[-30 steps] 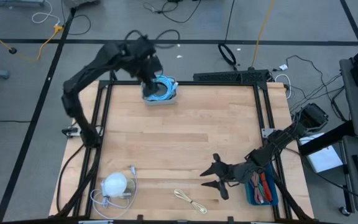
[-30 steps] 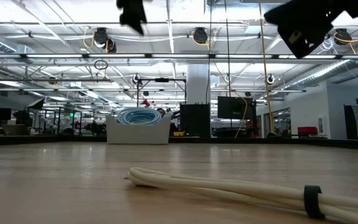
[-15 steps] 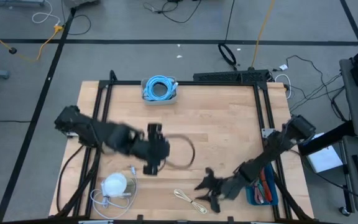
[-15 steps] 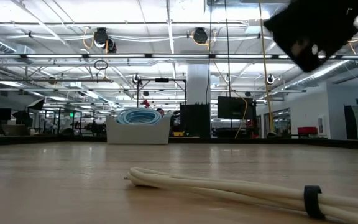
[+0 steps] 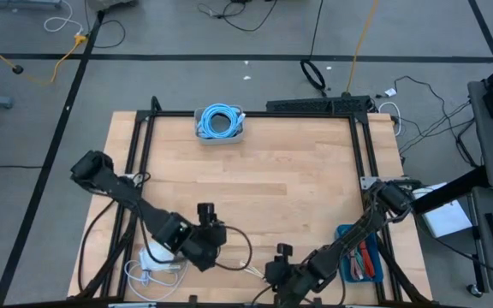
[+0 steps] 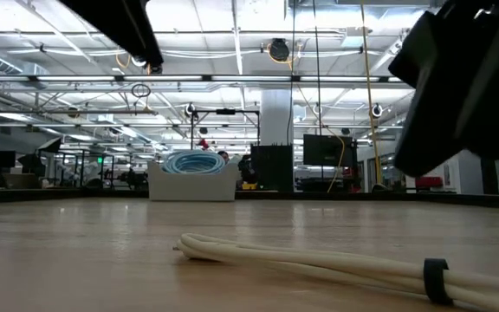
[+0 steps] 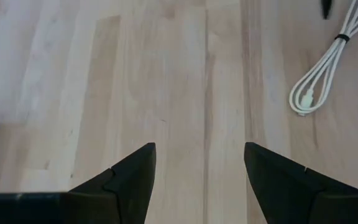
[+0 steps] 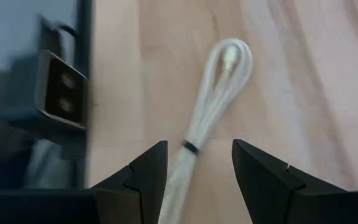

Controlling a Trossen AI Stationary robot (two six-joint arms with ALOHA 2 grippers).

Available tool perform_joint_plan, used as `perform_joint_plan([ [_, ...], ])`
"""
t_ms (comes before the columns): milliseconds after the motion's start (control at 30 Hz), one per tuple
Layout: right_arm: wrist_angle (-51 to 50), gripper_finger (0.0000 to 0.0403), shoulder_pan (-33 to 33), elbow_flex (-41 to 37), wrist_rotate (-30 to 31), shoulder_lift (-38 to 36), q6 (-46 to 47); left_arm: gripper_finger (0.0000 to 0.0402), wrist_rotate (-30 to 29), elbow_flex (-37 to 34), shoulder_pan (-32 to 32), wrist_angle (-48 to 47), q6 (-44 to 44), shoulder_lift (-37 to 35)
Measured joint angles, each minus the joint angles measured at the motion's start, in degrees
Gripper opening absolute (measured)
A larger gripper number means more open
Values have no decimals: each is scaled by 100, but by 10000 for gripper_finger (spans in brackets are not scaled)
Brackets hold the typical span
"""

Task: Pick & Place USB Port
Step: Put the white USB cable into the blue bin

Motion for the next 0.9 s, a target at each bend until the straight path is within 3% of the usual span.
perform_joint_plan([
  [167,863,171,-2,-178,-301,6,89,250,-404,-425,-166,450,-216,0],
  [367,691,171,9,-171,-282,113,432,250,-1107,-547,-441,1169,-113,-2],
  [600,807,171,-4,-155,-38,603,882,250,-2313,-548,-894,2406,637,-2],
  [700,784,167,-13,-147,-6,812,1112,250,-2532,-546,-1062,2947,1112,-4],
  [800,590,134,-20,-148,29,914,1272,250,-2817,-547,-1182,3464,1566,-4],
  [900,362,55,-28,-153,99,884,1336,250,-3208,-546,-1325,3925,1948,-11],
])
